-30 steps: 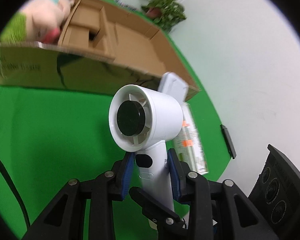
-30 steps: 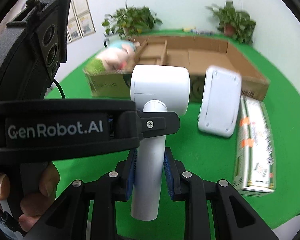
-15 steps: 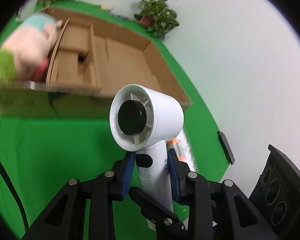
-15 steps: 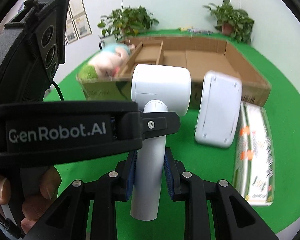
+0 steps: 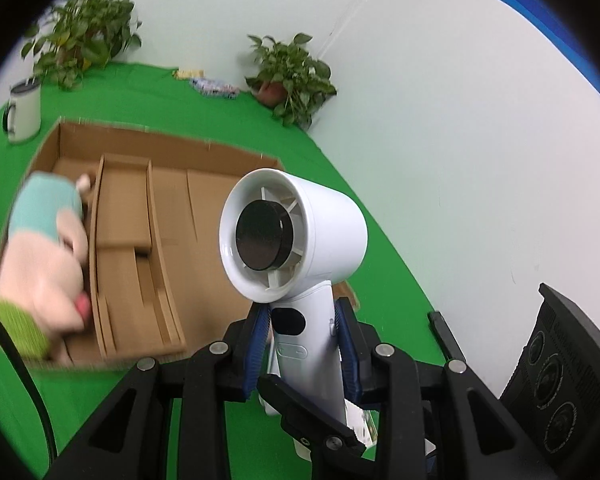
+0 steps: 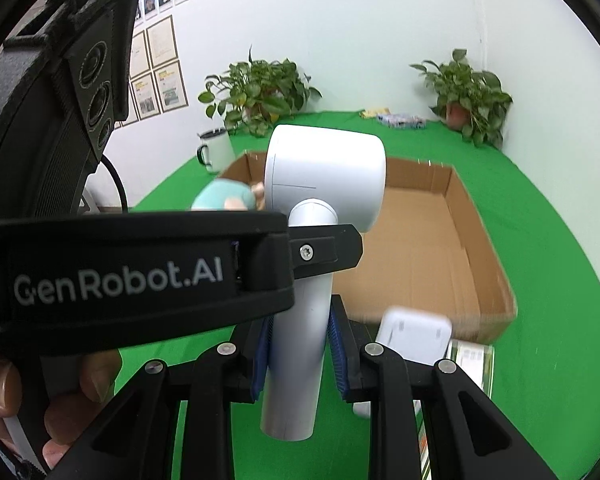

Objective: Organize objects
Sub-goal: 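Carry the hair dryer with the right gripper over the large box, then lower the hair dryer into the box beside the insert and open the right gripper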

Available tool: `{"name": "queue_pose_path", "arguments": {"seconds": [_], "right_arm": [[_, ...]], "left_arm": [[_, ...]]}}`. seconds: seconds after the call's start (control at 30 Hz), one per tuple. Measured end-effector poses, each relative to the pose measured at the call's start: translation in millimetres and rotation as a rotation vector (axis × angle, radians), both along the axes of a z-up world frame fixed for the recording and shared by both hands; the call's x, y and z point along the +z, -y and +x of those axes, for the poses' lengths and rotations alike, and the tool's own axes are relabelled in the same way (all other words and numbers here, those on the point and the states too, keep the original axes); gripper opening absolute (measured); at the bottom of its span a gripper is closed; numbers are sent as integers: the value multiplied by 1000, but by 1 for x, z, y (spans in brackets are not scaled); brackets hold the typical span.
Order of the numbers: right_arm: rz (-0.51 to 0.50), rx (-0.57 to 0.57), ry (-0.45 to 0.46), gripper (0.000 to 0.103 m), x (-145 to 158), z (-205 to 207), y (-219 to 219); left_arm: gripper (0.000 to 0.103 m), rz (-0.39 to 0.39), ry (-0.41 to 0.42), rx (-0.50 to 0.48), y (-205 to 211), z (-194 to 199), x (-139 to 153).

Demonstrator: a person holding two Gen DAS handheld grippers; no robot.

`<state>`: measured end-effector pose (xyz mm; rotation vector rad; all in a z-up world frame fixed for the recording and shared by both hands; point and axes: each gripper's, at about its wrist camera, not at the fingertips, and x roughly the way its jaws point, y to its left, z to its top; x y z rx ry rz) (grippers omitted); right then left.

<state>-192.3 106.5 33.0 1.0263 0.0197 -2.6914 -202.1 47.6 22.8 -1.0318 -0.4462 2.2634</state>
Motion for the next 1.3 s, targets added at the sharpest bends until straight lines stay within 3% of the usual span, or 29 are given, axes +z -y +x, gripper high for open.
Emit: {"name": "queue_pose_path", "arguments": {"seconds": [0.27, 0.43, 0.7, 0.97, 1.17, 1.3], "right_arm": [[-14, 22, 6, 24, 33, -61, -3], [-40, 27, 53, 24, 32, -106, -9], [-107, 30, 204, 24, -21, -156, -21], [-157, 12, 318, 24, -82, -176, -27], [-147, 4, 359, 23, -105, -179, -31], [-157, 6, 373, 21, -116, -178, -32]], "left_arm": [[32, -18, 9, 21, -2, -51, 16], [32, -58, 47, 22, -10, -82, 9], [32, -125, 159, 40, -23, -121, -45], [32, -160, 268, 43, -27, -143, -97], [33, -166, 302, 34, -23, -147, -113], [33, -195, 335, 19, -16, -148, -105]]}}
